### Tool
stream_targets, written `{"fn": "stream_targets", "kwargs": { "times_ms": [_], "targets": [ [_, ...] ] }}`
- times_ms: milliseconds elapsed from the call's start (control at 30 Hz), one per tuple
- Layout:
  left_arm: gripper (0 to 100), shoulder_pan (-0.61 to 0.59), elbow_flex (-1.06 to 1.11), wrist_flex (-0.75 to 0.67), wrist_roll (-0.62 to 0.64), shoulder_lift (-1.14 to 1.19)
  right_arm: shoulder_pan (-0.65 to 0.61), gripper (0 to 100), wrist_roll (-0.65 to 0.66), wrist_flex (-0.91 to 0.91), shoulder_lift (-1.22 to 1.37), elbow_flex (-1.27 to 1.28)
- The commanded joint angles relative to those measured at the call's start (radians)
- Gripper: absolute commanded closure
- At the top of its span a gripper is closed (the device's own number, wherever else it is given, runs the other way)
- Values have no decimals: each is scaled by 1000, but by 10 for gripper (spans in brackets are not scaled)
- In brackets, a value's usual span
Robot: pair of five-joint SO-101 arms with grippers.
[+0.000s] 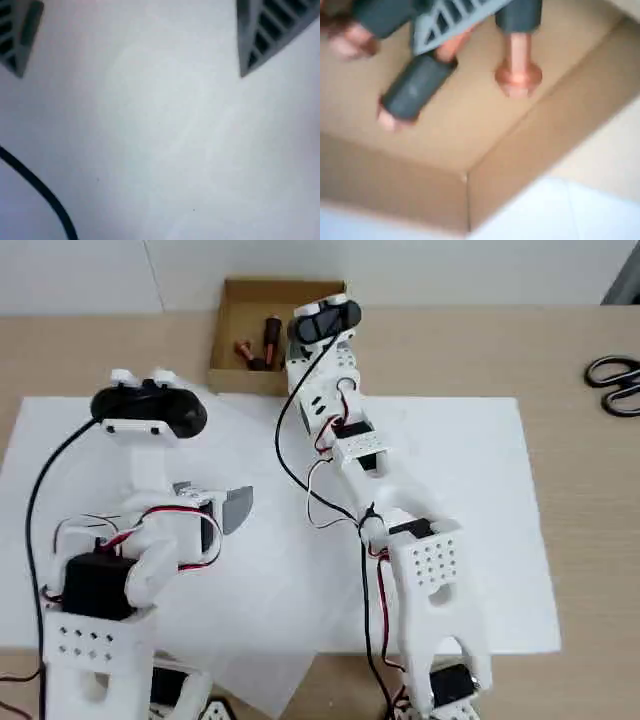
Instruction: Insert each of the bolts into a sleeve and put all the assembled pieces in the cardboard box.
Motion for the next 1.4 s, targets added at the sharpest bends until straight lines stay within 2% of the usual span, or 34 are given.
{"fn": "stream_targets", "kwargs": {
  "times_ms": [0, 133, 300, 400, 533, 700, 800, 967, 1100, 1233, 1367],
  "targets": [
    [740, -9, -39, 6, -2, -12, -4, 804, 11, 33, -27, -69],
    [740, -9, -44, 6, -2, -12, 1, 804, 11, 113, -56, -109],
    [740, -9, -117, 29, -41, -14, 33, 804, 11, 259, -255, -106],
    [739, -9, -214, 68, -66, -55, 50, 804, 11, 427, -417, -104],
    [739, -9, -271, 66, -68, -167, 53, 804, 9, 739, -654, -77],
    [739, -9, -240, 78, -72, -334, 53, 804, 9, 1090, -1009, 5],
    [739, -8, -160, 77, -72, -431, 15, 803, 9, 1204, -1214, 89],
    [739, -8, 58, 14, -74, -597, -87, 803, 9, 1342, -1592, 284],
    [739, -11, 263, -89, -74, -773, -96, 803, 9, 1411, -1922, 545],
    [739, -72, 484, -190, -74, -937, -76, 802, 9, 1400, -2270, 885],
    [739, -164, 530, -215, -74, -918, -15, 804, 9, 1259, -2574, 1201]
  ]
}}
